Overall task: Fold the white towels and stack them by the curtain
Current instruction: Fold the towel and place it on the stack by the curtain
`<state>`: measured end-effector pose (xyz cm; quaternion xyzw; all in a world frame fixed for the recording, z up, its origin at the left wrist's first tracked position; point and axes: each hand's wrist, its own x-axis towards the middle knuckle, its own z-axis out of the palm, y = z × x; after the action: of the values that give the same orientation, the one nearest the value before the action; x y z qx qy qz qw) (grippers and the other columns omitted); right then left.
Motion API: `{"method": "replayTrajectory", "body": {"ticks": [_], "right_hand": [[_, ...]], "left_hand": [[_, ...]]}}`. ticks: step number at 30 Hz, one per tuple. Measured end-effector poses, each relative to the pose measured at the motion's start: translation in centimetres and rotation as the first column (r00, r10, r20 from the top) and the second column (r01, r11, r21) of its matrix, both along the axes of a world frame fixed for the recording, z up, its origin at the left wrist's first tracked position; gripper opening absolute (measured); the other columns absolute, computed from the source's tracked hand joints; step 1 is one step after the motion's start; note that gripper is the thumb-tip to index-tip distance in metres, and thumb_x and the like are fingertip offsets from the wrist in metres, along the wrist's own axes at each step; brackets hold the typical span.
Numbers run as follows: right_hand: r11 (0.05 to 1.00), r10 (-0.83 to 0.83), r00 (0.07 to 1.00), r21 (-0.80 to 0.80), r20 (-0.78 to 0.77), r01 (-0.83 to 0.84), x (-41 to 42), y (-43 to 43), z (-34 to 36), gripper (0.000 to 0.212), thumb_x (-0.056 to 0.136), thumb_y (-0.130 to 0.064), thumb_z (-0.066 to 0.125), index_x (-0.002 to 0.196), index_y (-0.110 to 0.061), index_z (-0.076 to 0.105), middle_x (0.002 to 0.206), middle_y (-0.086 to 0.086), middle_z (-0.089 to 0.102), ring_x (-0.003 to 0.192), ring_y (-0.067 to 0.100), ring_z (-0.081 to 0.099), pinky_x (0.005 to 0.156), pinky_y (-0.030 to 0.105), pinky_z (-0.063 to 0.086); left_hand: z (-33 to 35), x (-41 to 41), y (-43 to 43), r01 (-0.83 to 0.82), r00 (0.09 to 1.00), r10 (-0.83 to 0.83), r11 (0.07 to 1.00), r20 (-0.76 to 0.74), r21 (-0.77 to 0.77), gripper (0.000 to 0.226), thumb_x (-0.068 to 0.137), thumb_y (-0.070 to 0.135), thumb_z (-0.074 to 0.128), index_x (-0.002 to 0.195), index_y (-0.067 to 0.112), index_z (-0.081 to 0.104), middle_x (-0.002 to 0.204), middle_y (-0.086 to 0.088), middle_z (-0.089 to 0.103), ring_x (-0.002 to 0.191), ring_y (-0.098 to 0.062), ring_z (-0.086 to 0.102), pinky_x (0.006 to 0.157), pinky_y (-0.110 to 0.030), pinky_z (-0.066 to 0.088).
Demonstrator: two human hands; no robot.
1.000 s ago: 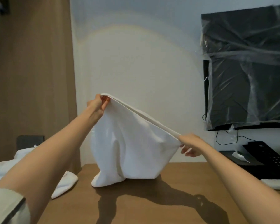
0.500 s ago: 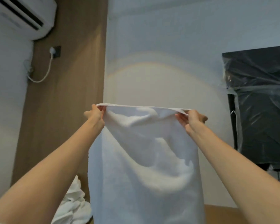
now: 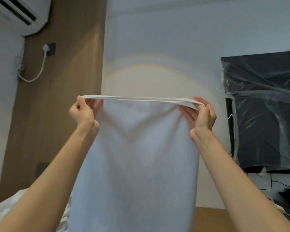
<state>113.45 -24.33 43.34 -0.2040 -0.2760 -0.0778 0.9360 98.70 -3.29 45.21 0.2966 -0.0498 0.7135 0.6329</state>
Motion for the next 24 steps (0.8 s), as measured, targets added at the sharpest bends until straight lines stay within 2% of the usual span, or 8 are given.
{"method": "replayTrajectory", "body": {"ticks": [4,6,9,13,16,19,22,24], "right_hand": [[0.998,-0.036,0.996,0.052,0.076,0.032,-1.5,-1.6,-0.2,0.034,0.090,0.002,0.039,0.087,-0.018,0.065,0.089,0.009,0.065,0.085,0.024,0.068,0.077,0.029,0.058],[0.995,-0.055,0.992,0.086,0.111,0.046,-2.2,-2.2,-0.1,0.035,0.089,0.001,0.041,0.086,-0.020,0.068,0.088,0.007,0.068,0.083,0.021,0.070,0.076,0.029,0.058],[0.984,-0.120,0.993,0.138,0.015,0.117,-2.8,-2.5,-0.1,0.033,0.086,0.001,0.046,0.080,-0.019,0.071,0.087,0.007,0.067,0.072,0.020,0.071,0.063,0.026,0.056],[0.970,-0.229,0.963,0.056,-0.141,0.239,-2.1,-2.0,-1.4,0.036,0.081,0.000,0.042,0.084,-0.021,0.071,0.092,0.010,0.069,0.051,0.019,0.068,0.043,0.020,0.045],[0.962,-0.274,0.943,-0.046,-0.188,0.270,-0.6,-1.8,-2.6,0.038,0.079,-0.003,0.041,0.093,-0.020,0.073,0.079,0.004,0.069,0.043,0.012,0.063,0.035,0.014,0.031],[0.965,-0.256,0.920,-0.140,-0.295,0.223,1.2,-1.2,-4.5,0.034,0.080,-0.003,0.046,0.094,-0.016,0.074,0.068,0.002,0.064,0.032,0.005,0.048,0.038,0.015,0.040],[0.970,-0.204,0.907,-0.203,-0.369,0.136,2.9,0.0,-7.7,0.027,0.080,-0.002,0.048,0.090,-0.013,0.071,0.090,0.012,0.070,0.047,0.014,0.060,0.048,0.022,0.051],[0.963,-0.185,0.889,-0.258,-0.419,0.079,4.2,0.8,-10.1,0.027,0.084,-0.002,0.044,0.093,-0.013,0.067,0.099,0.019,0.069,0.053,0.019,0.063,0.053,0.026,0.053]], "left_hand": [[-0.3,-1.2,-1.4,-0.113,0.991,0.110,0.993,0.078,0.035,0.026,0.103,0.023,0.040,0.104,-0.001,0.051,0.100,-0.017,0.060,0.097,-0.028,0.066,0.070,-0.031,0.059],[-0.5,-1.6,-2.3,-0.191,0.974,0.187,0.982,0.127,0.016,0.023,0.102,0.023,0.041,0.104,0.002,0.048,0.102,-0.014,0.058,0.090,-0.016,0.065,0.064,-0.023,0.057],[-1.1,-1.4,-2.9,-0.295,0.953,0.295,0.955,0.073,-0.019,0.017,0.103,0.023,0.040,0.094,0.009,0.047,0.092,-0.001,0.053,0.077,-0.005,0.059,0.060,-0.014,0.053],[-3.4,0.3,-1.9,-0.382,0.919,0.379,0.924,-0.110,-0.008,0.028,0.103,0.025,0.036,0.104,0.000,0.049,0.102,-0.012,0.056,0.093,-0.019,0.057,0.089,-0.034,0.053],[-5.0,1.5,-0.6,-0.393,0.910,0.388,0.919,-0.149,-0.008,0.040,0.102,0.027,0.036,0.111,-0.009,0.050,0.110,-0.022,0.059,0.101,-0.031,0.062,0.091,-0.044,0.052],[-7.0,3.1,0.7,-0.345,0.913,0.319,0.936,-0.254,-0.065,0.038,0.102,0.027,0.036,0.098,-0.007,0.054,0.100,-0.022,0.062,0.097,-0.036,0.064,0.090,-0.049,0.052],[-10.2,4.9,1.1,-0.273,0.924,0.219,0.951,-0.313,-0.142,0.040,0.102,0.019,0.034,0.069,0.000,0.046,0.076,-0.013,0.057,0.081,-0.033,0.065,0.080,-0.052,0.056],[-12.4,6.1,1.4,-0.249,0.914,0.175,0.954,-0.365,-0.166,0.043,0.102,0.015,0.033,0.061,0.003,0.040,0.077,-0.012,0.056,0.077,-0.027,0.060,0.078,-0.053,0.056]]}}
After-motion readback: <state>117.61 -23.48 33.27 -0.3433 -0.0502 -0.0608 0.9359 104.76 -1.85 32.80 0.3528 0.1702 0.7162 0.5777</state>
